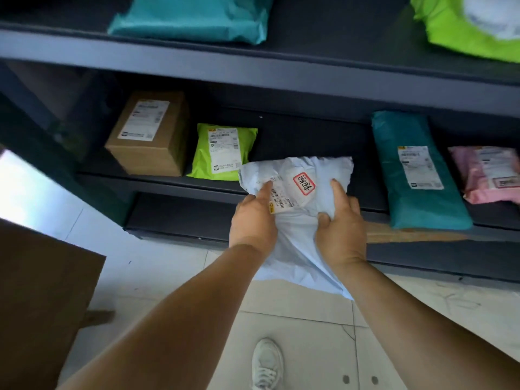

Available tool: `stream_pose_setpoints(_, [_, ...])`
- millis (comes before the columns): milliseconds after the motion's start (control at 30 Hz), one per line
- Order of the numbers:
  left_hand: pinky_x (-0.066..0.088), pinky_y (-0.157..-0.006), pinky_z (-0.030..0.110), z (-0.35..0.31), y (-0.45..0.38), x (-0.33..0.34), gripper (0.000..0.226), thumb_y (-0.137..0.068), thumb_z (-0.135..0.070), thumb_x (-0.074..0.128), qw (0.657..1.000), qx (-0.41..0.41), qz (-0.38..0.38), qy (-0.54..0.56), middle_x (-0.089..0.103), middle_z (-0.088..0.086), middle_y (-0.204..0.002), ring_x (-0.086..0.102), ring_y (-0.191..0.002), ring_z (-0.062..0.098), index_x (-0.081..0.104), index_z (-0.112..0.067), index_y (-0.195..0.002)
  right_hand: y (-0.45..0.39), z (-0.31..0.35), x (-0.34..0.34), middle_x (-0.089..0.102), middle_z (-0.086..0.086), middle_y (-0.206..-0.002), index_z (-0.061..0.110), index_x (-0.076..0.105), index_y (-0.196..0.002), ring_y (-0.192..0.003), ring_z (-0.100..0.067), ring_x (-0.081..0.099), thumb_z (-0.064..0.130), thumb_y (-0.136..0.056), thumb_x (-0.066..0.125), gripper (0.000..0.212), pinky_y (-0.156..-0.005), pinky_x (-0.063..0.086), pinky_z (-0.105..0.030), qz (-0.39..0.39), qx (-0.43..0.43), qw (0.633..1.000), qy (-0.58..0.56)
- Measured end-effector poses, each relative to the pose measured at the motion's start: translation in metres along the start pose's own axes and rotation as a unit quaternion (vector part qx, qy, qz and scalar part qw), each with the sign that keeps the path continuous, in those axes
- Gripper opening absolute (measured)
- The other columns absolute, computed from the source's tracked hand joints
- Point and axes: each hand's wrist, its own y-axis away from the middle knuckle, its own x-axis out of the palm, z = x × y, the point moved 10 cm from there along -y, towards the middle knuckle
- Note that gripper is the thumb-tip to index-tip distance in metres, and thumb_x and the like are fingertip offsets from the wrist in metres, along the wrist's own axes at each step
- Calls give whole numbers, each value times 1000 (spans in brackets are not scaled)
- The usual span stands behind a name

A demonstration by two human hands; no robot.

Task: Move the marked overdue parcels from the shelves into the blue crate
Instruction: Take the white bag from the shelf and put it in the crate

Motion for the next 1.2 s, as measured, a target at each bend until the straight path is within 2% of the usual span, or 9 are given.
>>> stream_pose_setpoints(100, [43, -94, 35, 17, 47, -26, 63, -94, -9, 45, 1000, -24, -18, -2, 50, 6, -127, 48, -118, 27, 23, -34, -148, 43, 19, -6, 40, -6, -134, 31, 25, -149, -115, -30, 46, 8, -93, 48, 65, -92, 42, -37, 14, -8, 1000, -13])
stream_pose_setpoints(267, [41, -92, 33, 48, 124, -78, 61, -94, -10, 43, 996, -68, -52, 17, 50, 7, -126, 50, -115, 27, 25, -32, -148, 108, 65, -13, 42, -6, -134, 30, 29, -148, -119, -32, 43, 8, -92, 51, 64, -94, 40, -38, 39, -38, 998, -23])
stream_pose_setpoints(533, [44, -99, 39, 98, 248, -157, 58, -96, -15, 43, 975, -172, -136, 27, 49, 6, -134, 50, -118, 29, 24, -32, -148, 200, 148, -13, 41, -4, -136, 30, 31, -146, -118, -30, 44, 8, -93, 50, 60, -94, 44, -41, 139, -123, 981, -51])
stream_pose_setpoints(633, [44, -98, 39, 116, 302, -182, 57, -96, -16, 43, 960, -218, -173, 23, 50, 5, -133, 50, -118, 27, 24, -32, -148, 243, 178, -12, 41, -2, -135, 30, 32, -145, -117, -29, 45, 8, -94, 49, 58, -92, 44, -40, 184, -161, 968, -59])
stream_pose_setpoints(800, [40, -84, 31, 144, 395, -219, 56, -94, -16, 46, 931, -282, -229, 25, 51, 4, -124, 50, -112, 25, 27, -28, -146, 320, 224, -9, 41, 1, -137, 31, 32, -144, -120, -27, 43, 8, -94, 48, 58, -92, 40, -37, 249, -230, 939, -60])
stream_pose_setpoints(900, [39, -87, 31, 167, 449, -238, 56, -94, -16, 47, 909, -322, -262, 41, 51, 3, -126, 49, -116, 24, 29, -29, -145, 368, 251, -1, 42, 0, -135, 31, 32, -144, -119, -26, 42, 9, -94, 46, 56, -88, 38, -32, 288, -264, 919, -54])
stream_pose_setpoints(1067, [41, -100, 39, 215, 541, -269, 58, -94, -16, 49, 870, -379, -308, 62, 49, 5, -133, 46, -123, 26, 28, -27, -147, 458, 297, 20, 42, -1, -137, 28, 32, -145, -123, -26, 42, 9, -93, 47, 58, -97, 39, -36, 337, -318, 884, -57])
stream_pose_setpoints(1200, [40, -102, 38, 256, 603, -289, 58, -95, -16, 50, 848, -407, -332, 73, 48, 5, -136, 44, -125, 26, 28, -25, -148, 526, 329, 45, 42, 0, -137, 30, 30, -146, -122, -24, 43, 12, -94, 48, 58, -98, 41, -38, 368, -347, 861, -47])
